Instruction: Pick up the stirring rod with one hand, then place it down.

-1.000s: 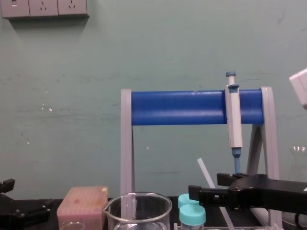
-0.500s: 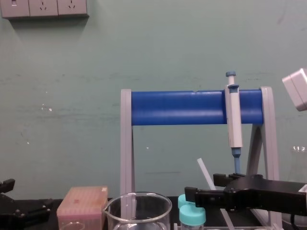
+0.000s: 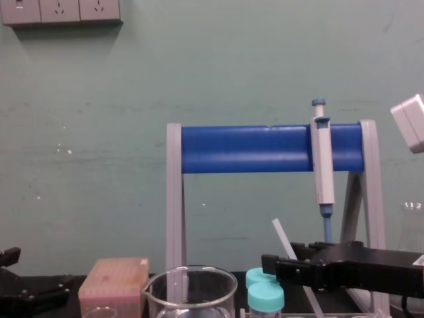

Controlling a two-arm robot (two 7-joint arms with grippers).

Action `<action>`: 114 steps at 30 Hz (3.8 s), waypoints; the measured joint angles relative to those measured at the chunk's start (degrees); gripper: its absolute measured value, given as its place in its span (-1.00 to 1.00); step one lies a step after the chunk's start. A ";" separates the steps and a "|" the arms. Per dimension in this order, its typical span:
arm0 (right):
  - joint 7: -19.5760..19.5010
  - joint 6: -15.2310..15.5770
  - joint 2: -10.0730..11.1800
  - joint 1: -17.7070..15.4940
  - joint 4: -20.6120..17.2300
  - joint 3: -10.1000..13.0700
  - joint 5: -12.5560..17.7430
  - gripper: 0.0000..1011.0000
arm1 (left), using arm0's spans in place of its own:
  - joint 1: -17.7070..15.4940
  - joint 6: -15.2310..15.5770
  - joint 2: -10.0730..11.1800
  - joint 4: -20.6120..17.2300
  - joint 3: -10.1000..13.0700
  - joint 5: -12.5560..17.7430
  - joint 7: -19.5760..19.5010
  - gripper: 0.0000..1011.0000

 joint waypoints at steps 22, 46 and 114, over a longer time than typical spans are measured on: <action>0.19 -0.19 -0.05 -0.16 0.00 0.22 0.14 -0.86 | 0.00 0.00 0.00 0.00 0.00 0.00 0.00 0.98; 2.14 -18.69 0.99 -10.29 -6.73 7.29 -0.57 -0.86 | 0.00 0.00 0.00 0.00 0.00 0.00 0.00 0.98; 4.44 -21.11 -0.37 -7.21 -11.95 11.95 4.79 -0.86 | 0.00 0.00 0.00 0.00 0.00 0.00 0.00 0.98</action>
